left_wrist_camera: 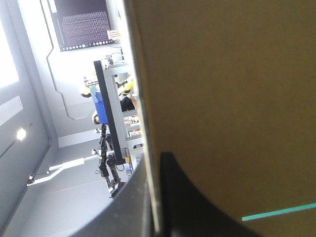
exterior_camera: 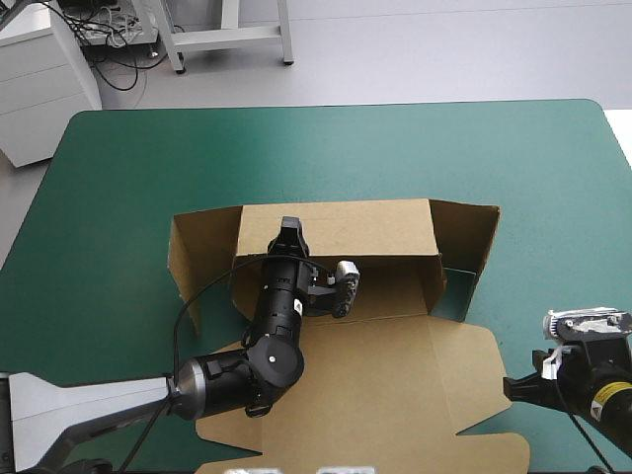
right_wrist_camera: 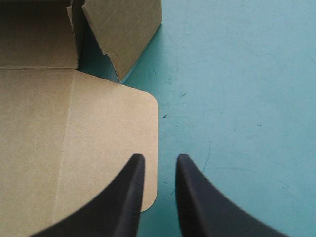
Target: Fold the box
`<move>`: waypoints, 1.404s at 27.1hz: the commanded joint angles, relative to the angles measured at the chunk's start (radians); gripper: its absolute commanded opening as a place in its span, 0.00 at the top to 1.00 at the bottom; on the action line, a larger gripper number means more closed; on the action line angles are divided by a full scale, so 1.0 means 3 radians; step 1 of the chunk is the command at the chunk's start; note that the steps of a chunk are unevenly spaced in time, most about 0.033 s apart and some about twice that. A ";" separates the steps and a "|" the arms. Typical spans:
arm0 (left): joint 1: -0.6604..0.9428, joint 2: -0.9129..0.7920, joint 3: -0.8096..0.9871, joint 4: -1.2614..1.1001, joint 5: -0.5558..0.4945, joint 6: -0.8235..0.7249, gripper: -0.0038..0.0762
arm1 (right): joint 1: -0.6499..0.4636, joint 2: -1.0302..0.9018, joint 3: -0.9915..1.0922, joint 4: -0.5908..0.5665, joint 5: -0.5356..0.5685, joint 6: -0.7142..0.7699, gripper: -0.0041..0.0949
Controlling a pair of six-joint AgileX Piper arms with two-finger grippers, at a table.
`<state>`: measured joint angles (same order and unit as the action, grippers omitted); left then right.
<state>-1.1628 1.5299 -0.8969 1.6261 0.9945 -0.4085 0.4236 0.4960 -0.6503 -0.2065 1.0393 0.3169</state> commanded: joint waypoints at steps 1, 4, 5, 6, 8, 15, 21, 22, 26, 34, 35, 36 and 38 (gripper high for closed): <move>-0.0024 -0.0098 -0.0025 0.0022 -0.0004 0.0026 0.99 | -0.0021 0.0042 -0.0088 -0.0059 -0.0207 -0.0029 0.45; -0.0024 -0.0098 -0.0025 0.0022 0.0004 -0.0226 0.99 | -0.0021 0.0060 -0.0113 -0.0071 -0.0220 -0.0029 0.14; -0.0024 -0.0098 -0.0025 0.0022 0.0013 -0.0293 0.99 | -0.0021 0.0093 -0.0149 -0.0071 -0.0193 -0.0029 0.13; -0.0024 -0.0098 -0.0025 0.0022 0.0021 -0.0308 0.99 | -0.0021 0.0188 -0.0226 -0.0098 -0.0141 -0.0029 0.14; -0.0024 -0.0098 -0.0032 0.0028 0.0028 -0.0361 0.99 | -0.0021 0.0381 -0.0449 -0.0227 -0.0115 -0.0029 0.14; -0.0024 -0.0098 -0.0032 0.0036 0.0122 -0.0417 0.99 | -0.0021 0.1047 -0.1139 -0.0722 -0.0022 0.0056 0.14; -0.0024 -0.0098 -0.0039 0.0043 0.0137 -0.0417 0.99 | -0.0029 0.1701 -0.1979 -0.0785 0.0006 -0.0098 0.14; -0.0024 -0.0098 -0.0039 0.0082 0.0137 -0.0417 0.99 | -0.0045 0.1789 -0.2095 -0.0778 0.0022 -0.0142 0.14; -0.0024 -0.0098 -0.0039 0.0285 0.0222 -0.0417 0.99 | -0.0227 0.2217 -0.2609 -0.0652 0.0103 -0.0369 0.14; -0.0024 -0.0098 -0.0039 0.0419 0.0399 -0.0476 0.99 | -0.0833 0.2964 -0.3493 0.0280 0.0206 -0.1080 0.14; -0.0024 -0.0098 -0.0039 0.0425 0.0399 -0.0494 0.99 | -0.0901 0.3051 -0.3576 0.0405 0.0228 -0.1142 0.14; -0.0024 -0.0098 -0.0039 0.0435 0.0399 -0.0509 0.99 | -0.0962 0.3136 -0.3649 0.0515 0.0256 -0.1190 0.14; -0.0024 -0.0098 -0.0039 0.0502 0.0399 -0.0554 0.99 | -0.1051 0.3302 -0.3755 0.0635 0.0319 -0.1238 0.14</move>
<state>-1.1647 1.5348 -0.8888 1.6773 1.0464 -0.5515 0.1483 1.4574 -1.7062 -0.0778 1.1522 -0.0069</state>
